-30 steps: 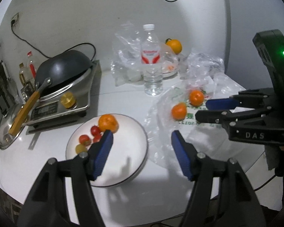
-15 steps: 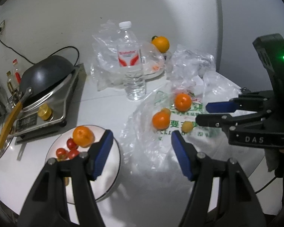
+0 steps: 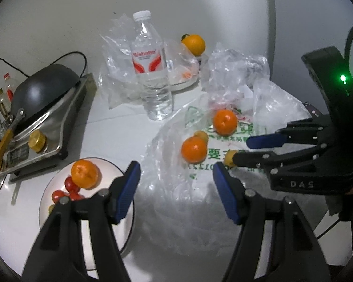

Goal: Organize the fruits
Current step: 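Grasp a small yellow fruit with the right gripper while the left gripper grasps an orange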

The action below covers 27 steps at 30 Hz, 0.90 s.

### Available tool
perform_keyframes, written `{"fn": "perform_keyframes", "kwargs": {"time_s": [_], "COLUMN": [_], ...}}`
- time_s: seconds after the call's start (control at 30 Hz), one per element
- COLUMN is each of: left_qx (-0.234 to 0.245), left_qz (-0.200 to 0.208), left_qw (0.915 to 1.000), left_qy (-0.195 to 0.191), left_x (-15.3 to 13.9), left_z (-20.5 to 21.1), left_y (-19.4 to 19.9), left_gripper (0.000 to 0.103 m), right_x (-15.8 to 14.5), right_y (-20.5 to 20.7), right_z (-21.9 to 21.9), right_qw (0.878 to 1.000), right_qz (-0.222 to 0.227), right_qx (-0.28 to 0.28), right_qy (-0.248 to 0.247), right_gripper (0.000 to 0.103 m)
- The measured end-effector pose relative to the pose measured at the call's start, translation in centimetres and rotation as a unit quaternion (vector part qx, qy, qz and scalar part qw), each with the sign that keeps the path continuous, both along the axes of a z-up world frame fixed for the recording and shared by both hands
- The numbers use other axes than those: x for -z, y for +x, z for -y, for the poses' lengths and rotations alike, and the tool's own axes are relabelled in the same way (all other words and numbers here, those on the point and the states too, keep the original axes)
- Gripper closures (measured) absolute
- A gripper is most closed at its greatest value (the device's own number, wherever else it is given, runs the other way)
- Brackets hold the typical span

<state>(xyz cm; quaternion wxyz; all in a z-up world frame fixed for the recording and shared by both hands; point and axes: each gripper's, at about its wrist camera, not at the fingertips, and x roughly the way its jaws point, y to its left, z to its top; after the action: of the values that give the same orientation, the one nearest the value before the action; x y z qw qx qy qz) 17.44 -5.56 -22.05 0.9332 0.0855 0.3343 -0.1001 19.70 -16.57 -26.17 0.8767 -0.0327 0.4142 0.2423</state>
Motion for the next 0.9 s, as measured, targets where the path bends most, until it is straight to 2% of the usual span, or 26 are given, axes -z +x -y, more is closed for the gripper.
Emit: {"fn": "perform_keyframes", "kwargs": {"time_s": [0.33,0.67,0.9], "left_qx": [0.01,0.025,0.038], "left_qz": [-0.007,-0.013,-0.021], "left_qw": [0.9999,0.9993,0.9982], "left_qy": [0.009,0.025,0.042], "left_x": [0.6,0.6,0.9], "left_z": [0.5,1.7,3.3], "left_y": [1.0,2.1,3.7], "left_gripper": [0.038,0.039,0.039], "right_x": [1.4,1.5,0.6], "right_y": [1.6,2.2,2.3], "right_z": [-0.3,0.0,2.2], "right_qw": [1.0,1.0,1.0], "right_qz": [-0.025,-0.023,-0.007], "right_qx": [-0.006,-0.012,0.005], "right_qy": [-0.005,0.004,0.029], "right_gripper": [0.075,0.075,0.075]}}
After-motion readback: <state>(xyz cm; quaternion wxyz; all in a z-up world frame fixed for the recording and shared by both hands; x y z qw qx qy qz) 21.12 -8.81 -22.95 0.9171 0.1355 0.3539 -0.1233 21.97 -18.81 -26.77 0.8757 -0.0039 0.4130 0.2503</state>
